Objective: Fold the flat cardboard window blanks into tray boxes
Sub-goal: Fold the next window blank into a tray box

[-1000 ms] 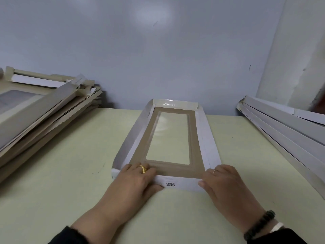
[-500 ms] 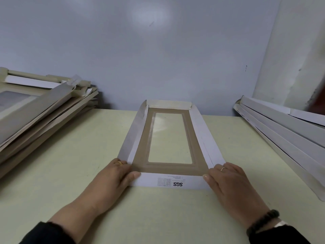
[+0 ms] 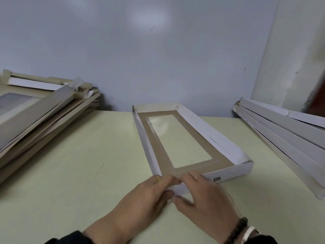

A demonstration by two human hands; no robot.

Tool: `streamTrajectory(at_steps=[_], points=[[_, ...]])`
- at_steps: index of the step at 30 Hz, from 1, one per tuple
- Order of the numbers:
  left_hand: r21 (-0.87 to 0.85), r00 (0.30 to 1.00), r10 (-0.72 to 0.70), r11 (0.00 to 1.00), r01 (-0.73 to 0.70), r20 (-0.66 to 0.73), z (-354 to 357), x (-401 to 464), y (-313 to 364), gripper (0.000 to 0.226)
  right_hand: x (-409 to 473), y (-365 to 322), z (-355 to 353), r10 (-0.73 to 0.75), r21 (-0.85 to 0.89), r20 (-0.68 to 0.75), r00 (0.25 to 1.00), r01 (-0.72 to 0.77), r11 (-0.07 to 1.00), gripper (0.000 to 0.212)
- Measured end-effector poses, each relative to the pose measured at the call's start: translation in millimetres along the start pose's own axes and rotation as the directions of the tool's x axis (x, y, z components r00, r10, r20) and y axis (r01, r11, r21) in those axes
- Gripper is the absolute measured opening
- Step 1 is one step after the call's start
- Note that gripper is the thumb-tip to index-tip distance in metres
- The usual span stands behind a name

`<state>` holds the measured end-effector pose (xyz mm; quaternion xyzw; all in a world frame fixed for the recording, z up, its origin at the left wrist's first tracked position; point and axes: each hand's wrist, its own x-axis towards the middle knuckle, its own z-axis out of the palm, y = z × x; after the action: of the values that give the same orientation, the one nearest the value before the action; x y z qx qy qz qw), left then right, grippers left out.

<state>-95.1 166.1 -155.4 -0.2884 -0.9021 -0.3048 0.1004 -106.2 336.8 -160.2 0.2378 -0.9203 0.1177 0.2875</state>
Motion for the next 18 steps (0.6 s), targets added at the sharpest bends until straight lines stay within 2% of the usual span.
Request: streamTrajectory(at_steps=[3,5,7,10,12,13,15,18], points=[[-0.095,0.997,0.079,0.992,-0.077,0.014,1,0,6,0.031,2,-5,-4,0.126,0.003,-0.053,0.991,-0.126,0.992,0.035],[-0.109,0.99,0.135,0.985,-0.131,0.032,4,0,10,0.044,1,-6,-5,0.151,-0.031,-0.047,0.987,-0.153,0.988,0.041],[-0.089,0.984,0.176,0.981,-0.174,0.016,6,0,15,0.044,0,-5,-6,0.147,-0.045,-0.021,0.989,-0.148,0.988,0.037],[0.012,0.967,0.195,0.981,-0.195,-0.162,6,-1,14,0.043,-3,0,-3,0.101,-0.067,-0.047,0.994,-0.104,0.992,0.034],[0.072,0.947,0.145,0.989,-0.129,-0.288,5,-3,8,0.04,-4,7,-2,0.097,-0.029,-0.104,0.99,-0.101,0.994,0.038],[0.08,0.951,0.091,0.994,-0.07,-0.297,5,-3,5,0.039,-3,11,-4,0.109,-0.004,-0.135,0.985,-0.111,0.994,0.036],[0.102,0.978,-0.023,0.994,0.045,-0.207,6,-4,-1,0.037,0,18,-8,0.157,0.073,-0.193,0.969,-0.146,0.987,0.033],[0.294,0.995,-0.092,0.951,0.099,-0.037,14,-1,-9,0.036,6,27,-17,0.211,0.197,-0.273,0.939,-0.16,0.967,0.052]])
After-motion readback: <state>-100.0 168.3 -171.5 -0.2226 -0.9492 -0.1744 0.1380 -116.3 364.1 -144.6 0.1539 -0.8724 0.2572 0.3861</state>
